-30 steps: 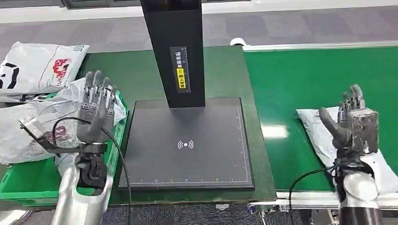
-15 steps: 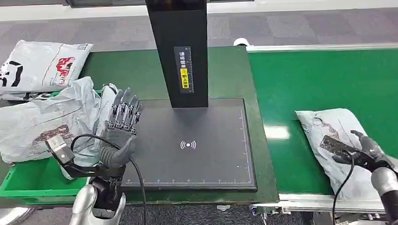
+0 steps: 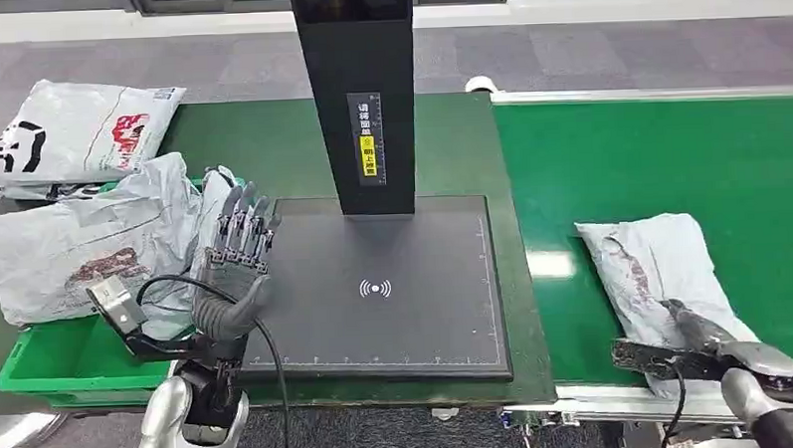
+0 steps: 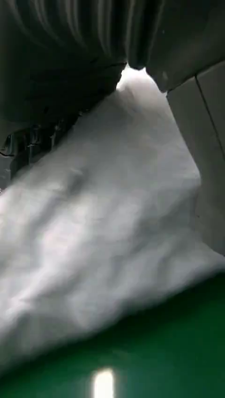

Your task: Moved the parcel from conveyor to table for the left to box.

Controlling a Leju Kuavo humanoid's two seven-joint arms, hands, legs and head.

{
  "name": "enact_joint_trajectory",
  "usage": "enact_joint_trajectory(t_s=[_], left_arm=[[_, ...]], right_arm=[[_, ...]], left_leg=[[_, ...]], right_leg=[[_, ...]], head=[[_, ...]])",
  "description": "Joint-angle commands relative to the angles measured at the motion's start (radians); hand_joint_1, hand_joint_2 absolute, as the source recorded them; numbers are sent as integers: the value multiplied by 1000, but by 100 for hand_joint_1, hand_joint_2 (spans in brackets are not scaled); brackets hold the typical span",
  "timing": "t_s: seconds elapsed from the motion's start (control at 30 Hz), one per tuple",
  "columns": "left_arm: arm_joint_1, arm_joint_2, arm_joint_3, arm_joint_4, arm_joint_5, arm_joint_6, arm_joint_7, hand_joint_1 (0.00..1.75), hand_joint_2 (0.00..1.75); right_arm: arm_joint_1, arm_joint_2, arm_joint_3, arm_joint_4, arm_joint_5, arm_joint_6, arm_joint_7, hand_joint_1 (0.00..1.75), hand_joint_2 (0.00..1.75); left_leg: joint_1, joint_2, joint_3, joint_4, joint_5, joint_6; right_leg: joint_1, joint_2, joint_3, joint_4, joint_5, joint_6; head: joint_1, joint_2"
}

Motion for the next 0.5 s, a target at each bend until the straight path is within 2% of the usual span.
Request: enact_joint_trajectory(t_s=[0.03, 0.13, 0.2, 0.27, 0.3, 0.33, 0.37, 0.4, 0.43, 0.47, 0.5], left_arm=[[-57, -12, -45, 71, 0, 30, 13, 0, 175], [-55, -9, -44, 66, 0, 30, 13, 0, 175], [-53, -8, -43, 65, 0, 30, 13, 0, 175], [-46, -8, -37, 56, 0, 36, 11, 0, 175], [-40, -8, -33, 47, 0, 40, 8, 0, 175], [-34, -6, -31, 41, -1, 41, 7, 0, 175], [-27, -3, -27, 32, -1, 43, 6, 0, 175], [-24, -2, -24, 29, 0, 44, 4, 0, 175], [-15, 1, -19, 18, 0, 45, 2, 0, 175], [-6, 3, -16, 12, 1, 45, 1, 0, 175], [-4, 4, -15, 11, 1, 45, 1, 0, 175]], right_arm=[[158, 102, 374, 134, 32, -24, -4, 0, 175], [151, 100, 381, 150, 27, -42, -10, 0, 175], [143, 96, 381, 149, 23, -40, -18, 0, 175], [146, 106, 392, 161, 17, -27, -30, 0, 175], [146, 110, 395, 168, 19, -32, -29, 0, 175], [146, 111, 398, 174, 20, -36, -28, 0, 175], [145, 110, 401, 178, 22, -40, -28, 0, 175], [144, 108, 401, 177, 22, -42, -28, 2, 175], [139, 108, 402, 174, 24, -46, -25, 175, 175], [138, 109, 400, 170, 24, -50, -18, 175, 175], [138, 109, 399, 169, 24, -49, -16, 175, 175]], left_leg=[[5, -3, 9, -5, 0, -1], [8, -2, 21, -5, -7, -4], [13, 7, 38, -1, -19, -6], [16, 8, 30, -4, -19, -6], [16, 8, 32, -4, -22, -4], [18, 13, 44, 5, -38, -7], [18, 12, 38, 9, -39, -6], [20, 18, 55, 12, -49, -6], [19, 17, 49, 15, -50, -4], [20, 16, 46, 16, -47, -3], [20, 17, 44, 14, -42, -5]], right_leg=[[5, -3, 12, -9, 0, -2], [9, -2, 23, -11, -6, -4], [13, 7, 39, -9, -14, -6], [14, 7, 41, -14, -12, -9], [14, 7, 42, -14, -15, -7], [15, 12, 52, -6, -28, -7], [15, 11, 42, -2, -31, -8], [17, 16, 58, 0, -38, -10], [17, 15, 51, 3, -38, -7], [17, 16, 49, 2, -34, -6], [17, 16, 47, 0, -29, -11]], head=[[0, 0], [0, 0], [0, 0], [0, 0], [0, 0], [0, 0], [0, 0], [0, 0], [0, 0], [0, 0], [0, 0]])
